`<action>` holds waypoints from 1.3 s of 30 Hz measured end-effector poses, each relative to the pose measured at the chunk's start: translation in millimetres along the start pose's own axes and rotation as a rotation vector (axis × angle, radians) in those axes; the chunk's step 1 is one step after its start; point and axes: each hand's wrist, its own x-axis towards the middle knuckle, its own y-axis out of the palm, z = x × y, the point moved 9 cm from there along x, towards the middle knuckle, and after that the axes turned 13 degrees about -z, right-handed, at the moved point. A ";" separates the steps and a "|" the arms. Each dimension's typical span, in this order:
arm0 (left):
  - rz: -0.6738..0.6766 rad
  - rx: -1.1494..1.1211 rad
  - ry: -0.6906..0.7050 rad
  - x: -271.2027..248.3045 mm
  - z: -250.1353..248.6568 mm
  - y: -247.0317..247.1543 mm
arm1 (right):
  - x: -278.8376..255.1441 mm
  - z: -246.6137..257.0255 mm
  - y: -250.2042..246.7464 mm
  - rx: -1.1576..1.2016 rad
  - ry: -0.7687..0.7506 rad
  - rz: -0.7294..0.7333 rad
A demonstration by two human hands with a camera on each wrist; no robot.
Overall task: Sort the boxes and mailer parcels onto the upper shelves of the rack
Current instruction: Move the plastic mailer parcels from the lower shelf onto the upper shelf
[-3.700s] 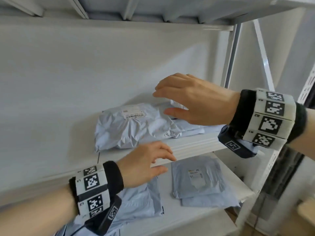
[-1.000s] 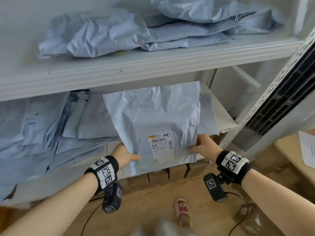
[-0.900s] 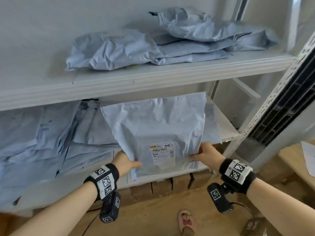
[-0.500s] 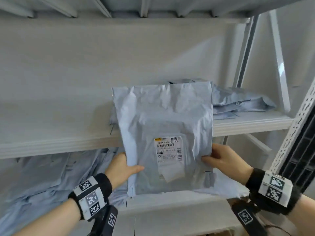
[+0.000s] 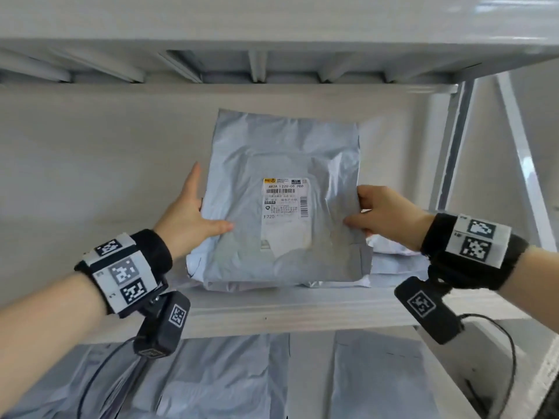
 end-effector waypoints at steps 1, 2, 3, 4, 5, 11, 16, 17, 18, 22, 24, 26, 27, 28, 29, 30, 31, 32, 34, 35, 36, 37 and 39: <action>-0.004 0.018 -0.001 10.2 -1.7 2.6 | 13.1 0.1 1.1 -0.007 0.000 0.008; -0.004 0.044 0.008 19.8 -4.1 5.7 | 25.7 -0.1 2.7 -0.022 -0.005 0.017; -0.003 0.089 0.025 28.5 -7.0 8.5 | 37.9 -0.6 4.6 -0.044 -0.013 0.026; 0.000 0.149 0.046 36.2 -9.1 11.2 | 49.1 -1.6 6.9 -0.069 -0.025 0.032; 0.001 0.210 0.062 43.5 -9.9 14.3 | 60.5 -2.6 8.9 -0.099 -0.042 0.034; 0.030 0.397 -0.062 64.6 17.8 31.3 | 105.0 -11.0 34.0 -0.311 -0.186 0.041; 0.127 0.415 -0.184 62.4 40.7 40.4 | 102.6 -22.0 65.3 -0.486 -0.234 0.179; 0.163 0.429 -0.207 60.9 44.4 41.6 | 99.5 -22.7 69.8 -0.495 -0.244 0.198; 0.199 0.445 -0.226 59.1 47.5 43.3 | 96.7 -23.1 73.8 -0.508 -0.262 0.212; 0.349 0.521 -0.255 51.3 59.4 50.2 | 88.6 -29.4 90.9 -0.563 -0.282 0.261; 0.423 0.562 -0.270 45.1 65.1 55.9 | 85.8 -37.8 99.2 -0.646 -0.272 0.309; 0.466 0.616 -0.257 41.0 67.9 60.6 | 82.4 -47.5 103.9 -0.768 -0.238 0.357; 0.476 0.658 -0.238 40.0 68.5 62.2 | 80.4 -51.0 105.5 -0.811 -0.220 0.373; 0.482 0.707 -0.212 39.3 68.7 63.5 | 78.2 -53.4 107.2 -0.842 -0.207 0.382; 0.482 0.756 -0.178 39.7 68.5 64.4 | 76.0 -54.0 108.4 -0.867 -0.205 0.385; 0.481 0.799 -0.142 40.5 68.5 65.3 | 74.1 -53.8 109.5 -0.890 -0.209 0.383; 0.479 0.834 -0.107 41.4 68.9 66.4 | 72.5 -53.1 110.4 -0.908 -0.217 0.380; 0.478 0.863 -0.071 42.2 69.7 67.4 | 71.1 -51.8 111.4 -0.924 -0.226 0.379; 0.485 0.905 0.002 43.6 70.8 71.3 | 68.5 -50.0 112.7 -0.965 -0.235 0.387; 0.490 0.924 0.042 43.9 70.2 73.7 | 67.0 -49.0 112.3 -0.990 -0.235 0.394; 0.495 0.945 0.083 43.5 68.8 76.0 | 64.9 -47.7 111.6 -1.012 -0.236 0.405; 0.498 0.961 0.121 42.7 66.3 78.0 | 62.9 -45.8 110.5 -1.025 -0.239 0.413; 0.492 0.962 0.200 39.6 57.4 80.9 | 58.2 -38.6 105.9 -1.017 -0.251 0.405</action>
